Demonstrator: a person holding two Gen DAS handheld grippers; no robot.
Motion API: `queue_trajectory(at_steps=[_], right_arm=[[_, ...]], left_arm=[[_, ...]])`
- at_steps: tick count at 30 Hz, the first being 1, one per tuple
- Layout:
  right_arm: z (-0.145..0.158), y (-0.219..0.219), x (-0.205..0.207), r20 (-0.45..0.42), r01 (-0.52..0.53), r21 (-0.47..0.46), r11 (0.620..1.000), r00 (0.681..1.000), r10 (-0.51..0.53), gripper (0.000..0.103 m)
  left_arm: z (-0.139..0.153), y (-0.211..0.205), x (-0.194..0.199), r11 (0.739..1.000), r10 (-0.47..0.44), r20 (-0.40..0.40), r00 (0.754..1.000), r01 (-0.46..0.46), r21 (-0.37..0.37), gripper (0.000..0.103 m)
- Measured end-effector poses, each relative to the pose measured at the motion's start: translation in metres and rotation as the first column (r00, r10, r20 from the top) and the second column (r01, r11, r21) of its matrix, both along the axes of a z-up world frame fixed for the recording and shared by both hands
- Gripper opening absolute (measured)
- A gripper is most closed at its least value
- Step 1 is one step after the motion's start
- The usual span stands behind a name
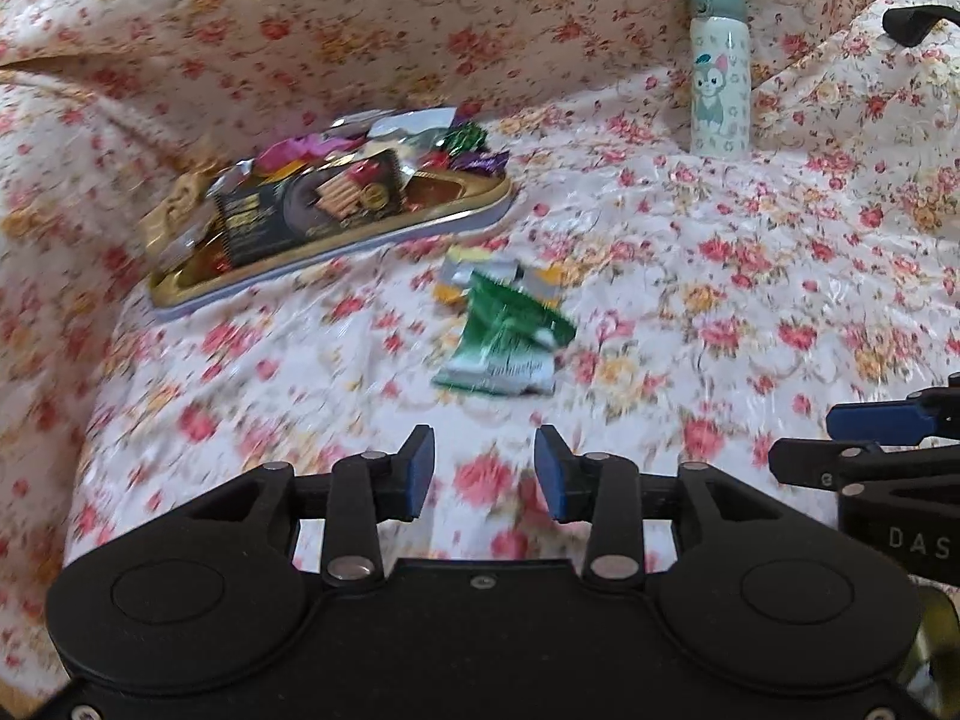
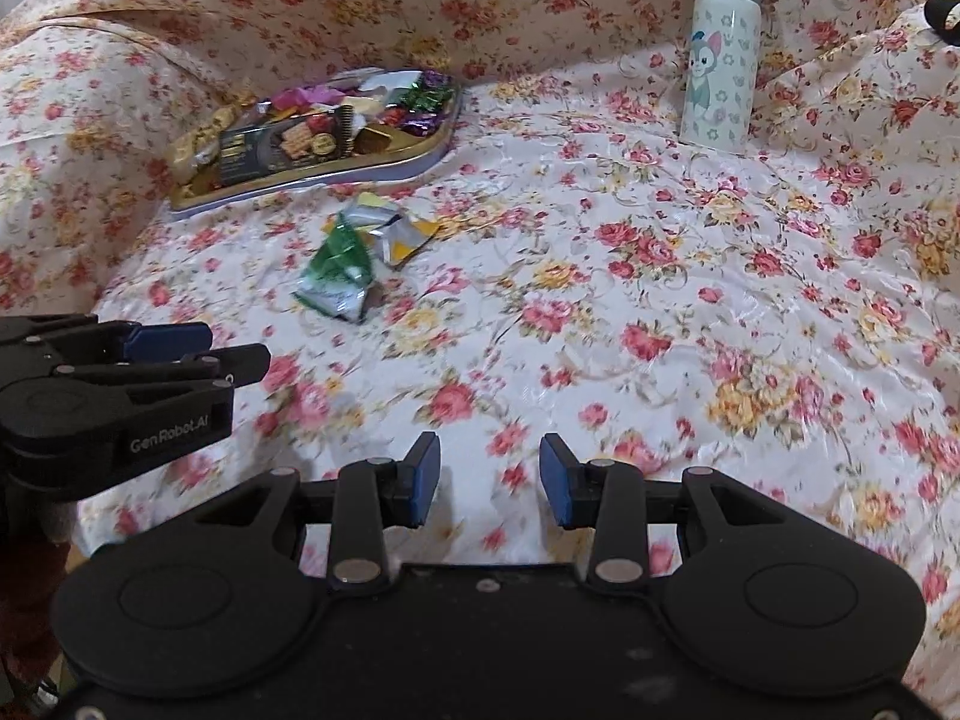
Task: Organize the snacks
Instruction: 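Move both tools back toward the remaining snacks on the sofa, then grasp the green Suibianguo packet with the left tool while the right tool grasps the silver-yellow candy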
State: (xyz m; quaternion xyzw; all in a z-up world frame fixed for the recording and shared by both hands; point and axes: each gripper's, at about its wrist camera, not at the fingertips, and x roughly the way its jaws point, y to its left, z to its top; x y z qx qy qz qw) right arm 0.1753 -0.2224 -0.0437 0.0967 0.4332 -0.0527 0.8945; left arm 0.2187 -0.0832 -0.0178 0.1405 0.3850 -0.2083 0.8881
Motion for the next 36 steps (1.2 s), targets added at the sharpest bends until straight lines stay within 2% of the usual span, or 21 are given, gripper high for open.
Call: queue_trajectory(at_steps=[3, 8, 14, 26, 36], right_arm=[[-0.001, -0.006, 0.012, -0.005, 0.011, -0.003, 1.000, 1.000, -0.011, 0.040], [-0.005, -0.015, 0.027, -0.010, 0.025, -0.001, 1.000, 1.000, -0.025, 0.040], [-0.007, -0.023, 0.039, -0.012, 0.036, 0.012, 0.999, 0.999, -0.036, 0.040], [-0.013, -0.034, 0.045, -0.018, 0.053, 0.033, 0.998, 0.998, -0.052, 0.040], [-0.015, -0.031, 0.046, -0.024, 0.058, 0.026, 0.998, 0.998, -0.058, 0.040]], left_arm=[[-0.003, -0.005, 0.010, 0.999, -0.032, 0.013, 0.999, 0.032, -0.020, 0.058], [-0.007, -0.012, 0.024, 0.998, -0.060, 0.042, 0.997, 0.061, -0.018, 0.059], [-0.016, -0.019, 0.036, 0.996, -0.084, 0.027, 0.996, 0.085, -0.010, 0.060], [-0.034, -0.026, 0.052, 0.998, -0.058, 0.009, 0.998, 0.058, 0.022, 0.063], [-0.026, -0.014, 0.051, 1.000, -0.020, -0.021, 1.000, 0.020, 0.003, 0.058]])
